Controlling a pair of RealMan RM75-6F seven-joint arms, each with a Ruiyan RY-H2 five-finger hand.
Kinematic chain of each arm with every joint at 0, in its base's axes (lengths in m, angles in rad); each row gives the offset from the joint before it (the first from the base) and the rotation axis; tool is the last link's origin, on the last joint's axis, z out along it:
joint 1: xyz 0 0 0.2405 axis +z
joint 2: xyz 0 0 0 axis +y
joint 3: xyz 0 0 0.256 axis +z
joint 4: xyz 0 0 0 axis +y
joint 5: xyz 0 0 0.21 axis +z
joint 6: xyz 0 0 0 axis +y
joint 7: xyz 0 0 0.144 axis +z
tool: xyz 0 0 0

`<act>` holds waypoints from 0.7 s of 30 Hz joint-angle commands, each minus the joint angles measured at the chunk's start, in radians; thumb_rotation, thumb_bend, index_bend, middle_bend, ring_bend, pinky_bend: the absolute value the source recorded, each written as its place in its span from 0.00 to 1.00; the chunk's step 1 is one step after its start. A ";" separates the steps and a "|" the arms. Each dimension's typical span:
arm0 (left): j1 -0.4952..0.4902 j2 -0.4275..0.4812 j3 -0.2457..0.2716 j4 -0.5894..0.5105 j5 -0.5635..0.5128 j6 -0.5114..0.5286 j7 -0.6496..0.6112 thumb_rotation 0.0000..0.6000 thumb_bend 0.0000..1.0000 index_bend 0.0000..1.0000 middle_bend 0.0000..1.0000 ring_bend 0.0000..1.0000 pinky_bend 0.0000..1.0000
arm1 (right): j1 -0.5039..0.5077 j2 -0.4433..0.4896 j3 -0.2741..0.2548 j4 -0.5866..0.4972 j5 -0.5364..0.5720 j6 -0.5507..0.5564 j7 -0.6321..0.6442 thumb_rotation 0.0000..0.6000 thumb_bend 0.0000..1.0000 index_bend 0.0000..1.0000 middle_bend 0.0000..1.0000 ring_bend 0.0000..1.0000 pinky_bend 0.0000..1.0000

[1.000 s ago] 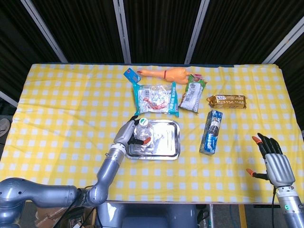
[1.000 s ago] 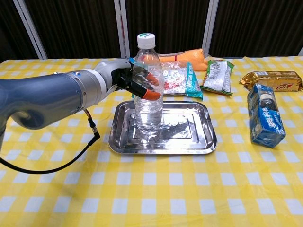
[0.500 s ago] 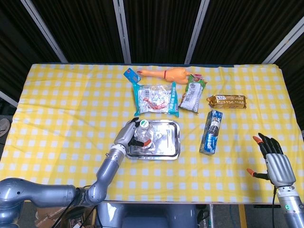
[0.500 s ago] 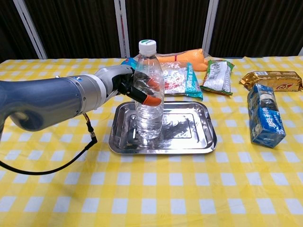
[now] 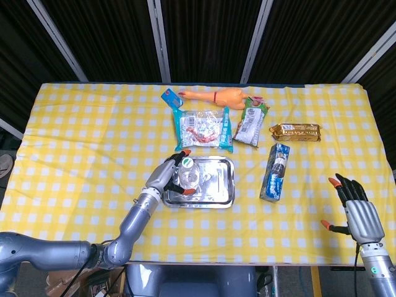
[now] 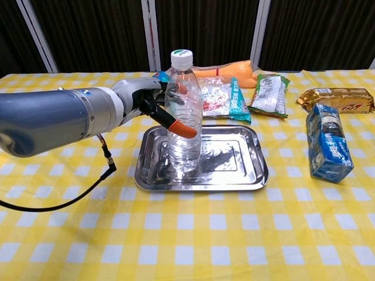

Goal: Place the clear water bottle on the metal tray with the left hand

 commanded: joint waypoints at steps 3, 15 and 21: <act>0.019 0.045 0.013 -0.049 0.016 -0.019 -0.007 1.00 0.11 0.02 0.04 0.00 0.03 | -0.002 0.003 0.002 -0.001 0.003 0.003 0.001 1.00 0.05 0.11 0.00 0.05 0.00; 0.321 0.546 0.305 -0.448 0.342 0.234 0.090 1.00 0.19 0.06 0.07 0.00 0.03 | -0.009 0.011 -0.004 -0.018 -0.014 0.020 0.000 1.00 0.05 0.11 0.00 0.05 0.00; 0.517 0.579 0.406 -0.241 0.571 0.405 -0.065 1.00 0.24 0.06 0.07 0.00 0.03 | -0.007 0.005 0.000 -0.012 -0.011 0.022 -0.018 1.00 0.05 0.11 0.00 0.05 0.00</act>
